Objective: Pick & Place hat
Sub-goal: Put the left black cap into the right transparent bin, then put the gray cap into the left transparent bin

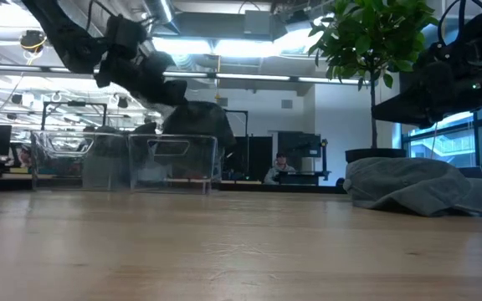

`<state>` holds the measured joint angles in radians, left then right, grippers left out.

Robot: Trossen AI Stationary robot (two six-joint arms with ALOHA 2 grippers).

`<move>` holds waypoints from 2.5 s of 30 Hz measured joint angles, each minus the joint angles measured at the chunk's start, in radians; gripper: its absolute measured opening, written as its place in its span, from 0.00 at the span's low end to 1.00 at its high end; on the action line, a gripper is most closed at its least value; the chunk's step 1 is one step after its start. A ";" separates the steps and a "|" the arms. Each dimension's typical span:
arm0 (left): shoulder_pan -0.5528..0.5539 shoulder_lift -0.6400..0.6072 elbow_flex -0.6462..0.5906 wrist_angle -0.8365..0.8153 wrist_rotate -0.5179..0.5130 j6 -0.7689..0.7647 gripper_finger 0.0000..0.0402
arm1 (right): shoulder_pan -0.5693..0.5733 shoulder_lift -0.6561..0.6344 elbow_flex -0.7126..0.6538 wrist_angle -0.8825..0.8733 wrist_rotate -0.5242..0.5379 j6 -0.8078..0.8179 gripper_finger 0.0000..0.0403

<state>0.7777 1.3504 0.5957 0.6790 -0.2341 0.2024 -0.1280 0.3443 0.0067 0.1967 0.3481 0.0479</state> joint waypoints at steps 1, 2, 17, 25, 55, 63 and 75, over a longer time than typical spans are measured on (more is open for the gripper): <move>0.001 -0.009 0.000 -0.004 0.000 0.001 0.40 | 0.000 0.000 0.000 0.000 0.000 0.000 0.48; 0.003 -0.016 0.000 -0.013 0.000 -0.003 0.41 | 0.000 0.000 0.000 0.000 0.000 0.000 0.48; -0.078 -0.120 0.000 -0.179 0.242 -0.114 0.41 | 0.000 0.000 0.000 0.000 -0.021 0.026 0.48; -0.166 -0.333 0.000 -0.556 0.444 -0.165 0.41 | 0.000 0.000 0.011 0.031 -0.185 0.072 0.48; -0.283 -0.416 0.000 -0.593 0.498 -0.195 0.40 | 0.151 1.076 0.972 -0.905 -0.227 -0.130 0.48; -0.283 -0.416 0.000 -0.593 0.498 -0.190 0.40 | 0.152 1.227 0.982 -0.934 -0.116 -0.273 0.48; -0.283 -0.416 0.000 -0.593 0.497 -0.189 0.40 | 0.152 1.397 0.982 -0.931 -0.078 -0.291 0.48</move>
<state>0.4950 0.9344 0.5961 0.0856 0.2629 0.0132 0.0238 1.7409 0.9890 -0.7342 0.2703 -0.2434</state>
